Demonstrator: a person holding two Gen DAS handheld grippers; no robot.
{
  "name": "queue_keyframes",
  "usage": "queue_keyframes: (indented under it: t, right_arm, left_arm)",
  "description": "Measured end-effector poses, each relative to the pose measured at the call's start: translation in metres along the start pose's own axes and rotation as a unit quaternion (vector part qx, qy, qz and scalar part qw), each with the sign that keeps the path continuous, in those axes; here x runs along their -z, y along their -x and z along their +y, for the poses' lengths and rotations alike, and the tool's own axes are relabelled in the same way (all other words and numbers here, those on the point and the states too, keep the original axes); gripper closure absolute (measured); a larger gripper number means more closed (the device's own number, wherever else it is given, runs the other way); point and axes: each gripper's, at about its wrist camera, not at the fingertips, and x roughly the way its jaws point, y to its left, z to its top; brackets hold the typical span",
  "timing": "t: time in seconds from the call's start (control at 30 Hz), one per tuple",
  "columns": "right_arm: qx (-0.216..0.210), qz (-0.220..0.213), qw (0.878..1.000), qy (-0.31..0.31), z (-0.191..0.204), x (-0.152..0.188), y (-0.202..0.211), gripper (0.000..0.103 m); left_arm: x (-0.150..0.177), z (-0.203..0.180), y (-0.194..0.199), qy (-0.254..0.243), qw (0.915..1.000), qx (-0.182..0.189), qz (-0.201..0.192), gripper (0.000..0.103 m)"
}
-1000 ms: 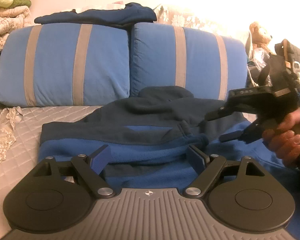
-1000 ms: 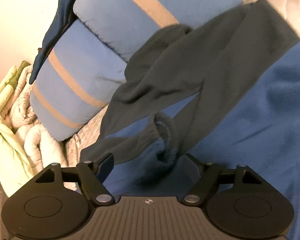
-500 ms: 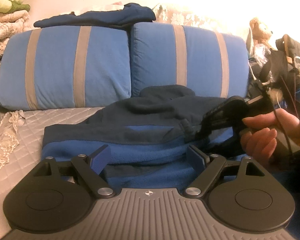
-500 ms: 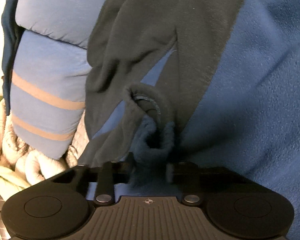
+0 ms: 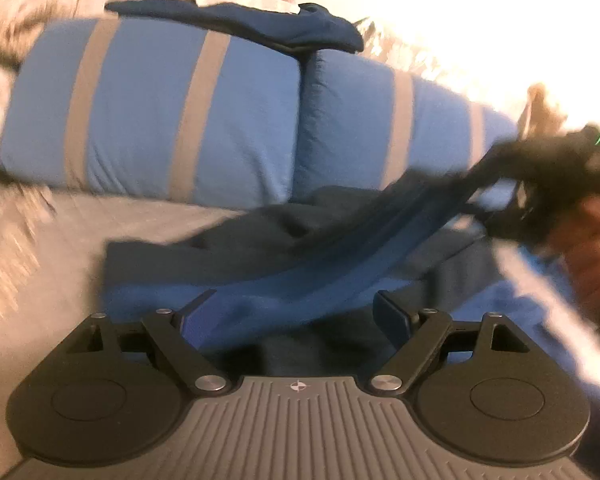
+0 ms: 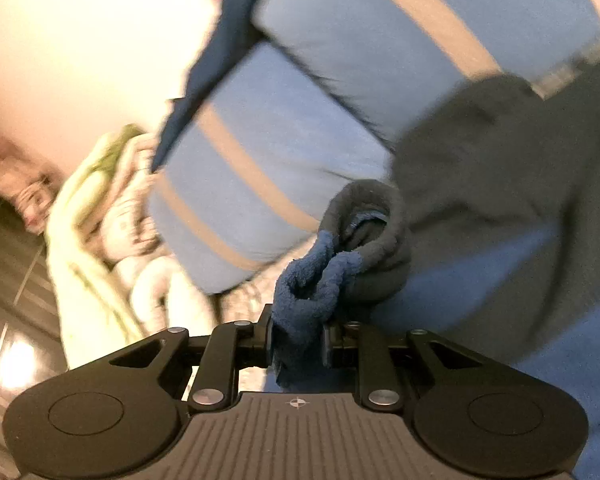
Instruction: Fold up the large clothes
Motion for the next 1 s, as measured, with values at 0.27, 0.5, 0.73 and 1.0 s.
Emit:
queue_keyframes:
  t: [0.27, 0.5, 0.73, 1.0]
  right_arm:
    - [-0.051, -0.018, 0.998, 0.045, 0.033, -0.015, -0.005, 0.079]
    - [-0.076, -0.051, 0.994, 0.055, 0.045, -0.030, 0.007, 0.080]
    - [-0.075, -0.096, 0.991, 0.054, 0.043, -0.046, 0.031, 0.080]
    - [-0.041, -0.087, 0.994, 0.051, 0.030, -0.041, 0.026, 0.081]
  left_arm:
    - [0.001, 0.018, -0.033, -0.103, 0.9930, -0.039, 0.043, 0.020]
    - [0.001, 0.071, -0.053, -0.050, 0.9926, -0.101, 0.045, 0.020]
    - [-0.018, 0.120, -0.059, 0.041, 0.9943, -0.095, 0.025, 0.018]
    - [-0.077, 0.127, -0.073, 0.048, 0.9845, -0.169, -0.007, 0.020]
